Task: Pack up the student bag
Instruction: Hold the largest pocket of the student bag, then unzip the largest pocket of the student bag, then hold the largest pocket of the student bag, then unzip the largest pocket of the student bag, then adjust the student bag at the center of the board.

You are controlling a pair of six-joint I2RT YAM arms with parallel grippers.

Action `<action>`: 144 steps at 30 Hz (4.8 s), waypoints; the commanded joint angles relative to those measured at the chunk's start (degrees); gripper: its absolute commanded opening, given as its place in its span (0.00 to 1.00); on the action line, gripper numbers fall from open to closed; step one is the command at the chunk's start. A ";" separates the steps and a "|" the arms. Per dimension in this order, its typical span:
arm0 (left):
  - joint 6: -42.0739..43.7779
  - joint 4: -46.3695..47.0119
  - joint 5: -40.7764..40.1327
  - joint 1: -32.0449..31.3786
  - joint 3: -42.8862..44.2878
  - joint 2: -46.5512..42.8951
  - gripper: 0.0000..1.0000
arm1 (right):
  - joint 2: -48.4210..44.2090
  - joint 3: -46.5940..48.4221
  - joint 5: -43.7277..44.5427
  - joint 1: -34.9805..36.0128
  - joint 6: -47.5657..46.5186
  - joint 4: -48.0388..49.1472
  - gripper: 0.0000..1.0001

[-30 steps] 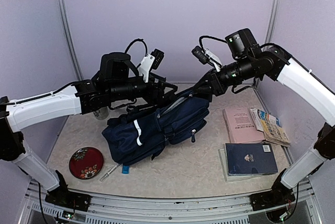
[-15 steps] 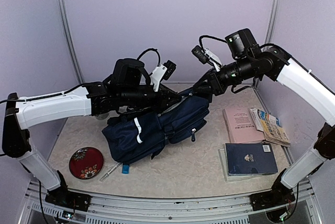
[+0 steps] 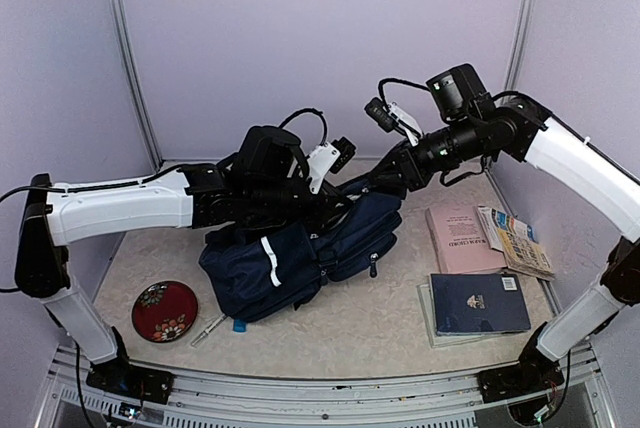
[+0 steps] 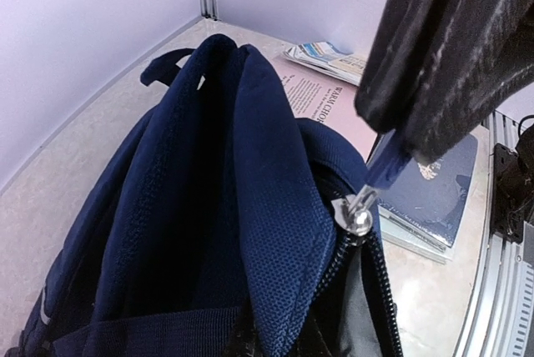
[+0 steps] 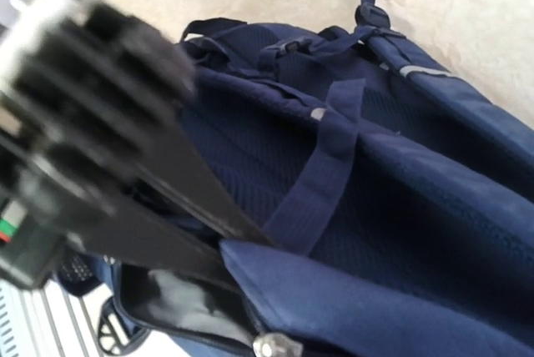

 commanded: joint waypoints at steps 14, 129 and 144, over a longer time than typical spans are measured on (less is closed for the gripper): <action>4.83 12.13 -3.95 -0.58 -1.53 -19.18 0.00 | -12.25 -14.82 0.39 -20.90 3.60 11.92 0.00; 24.85 29.19 -13.95 4.31 8.77 -11.98 0.00 | -12.90 -32.97 48.71 -24.70 12.92 19.52 0.93; 23.89 38.90 -8.71 6.60 -3.37 -9.03 0.00 | 0.54 -32.54 49.44 -31.04 8.73 19.41 0.84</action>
